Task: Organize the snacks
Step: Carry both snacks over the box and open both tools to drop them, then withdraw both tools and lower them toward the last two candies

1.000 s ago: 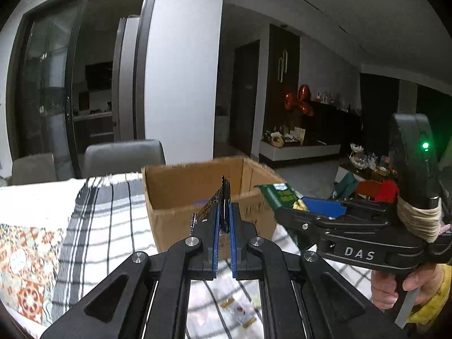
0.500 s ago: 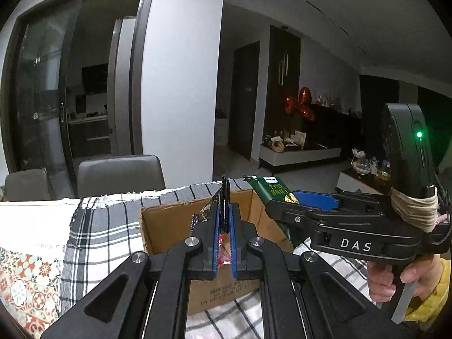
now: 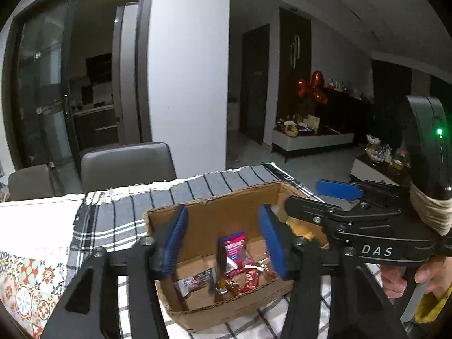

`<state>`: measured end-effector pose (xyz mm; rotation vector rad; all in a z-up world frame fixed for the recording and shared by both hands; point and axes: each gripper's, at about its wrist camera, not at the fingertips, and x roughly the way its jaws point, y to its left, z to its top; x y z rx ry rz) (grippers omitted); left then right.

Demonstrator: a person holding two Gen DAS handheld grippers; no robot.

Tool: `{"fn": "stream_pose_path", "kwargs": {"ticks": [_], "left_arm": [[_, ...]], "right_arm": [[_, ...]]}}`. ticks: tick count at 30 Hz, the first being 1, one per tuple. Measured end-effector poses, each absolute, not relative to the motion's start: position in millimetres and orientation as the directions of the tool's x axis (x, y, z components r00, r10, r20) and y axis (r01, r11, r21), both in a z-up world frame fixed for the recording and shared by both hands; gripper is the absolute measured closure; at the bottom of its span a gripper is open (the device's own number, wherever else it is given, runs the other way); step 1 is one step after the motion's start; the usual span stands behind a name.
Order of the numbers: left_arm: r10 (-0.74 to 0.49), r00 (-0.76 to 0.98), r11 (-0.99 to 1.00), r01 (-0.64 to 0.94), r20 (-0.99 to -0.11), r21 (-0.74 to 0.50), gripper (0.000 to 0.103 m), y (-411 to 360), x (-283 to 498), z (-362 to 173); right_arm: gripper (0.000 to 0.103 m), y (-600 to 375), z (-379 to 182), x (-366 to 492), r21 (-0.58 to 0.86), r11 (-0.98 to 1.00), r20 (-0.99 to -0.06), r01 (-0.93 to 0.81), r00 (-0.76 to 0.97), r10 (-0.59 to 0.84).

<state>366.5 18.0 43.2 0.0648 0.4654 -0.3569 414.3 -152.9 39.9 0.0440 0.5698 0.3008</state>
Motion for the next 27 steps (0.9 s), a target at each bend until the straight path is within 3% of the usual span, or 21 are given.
{"fn": "stream_pose_path", "kwargs": {"ticks": [11, 27], "left_arm": [[-0.264, 0.842, 0.94, 0.333, -0.47, 0.068, 0.051, 12, 302, 32], [-0.193, 0.773, 0.964, 0.263, -0.605, 0.028, 0.05, 15, 238, -9]], "right_arm": [[0.035, -151, 32, 342, 0.054, 0.933, -0.487, -0.355, 0.806, 0.335], [0.036, -143, -12, 284, 0.072, 0.892, -0.578, -0.446, 0.71, 0.402]]}}
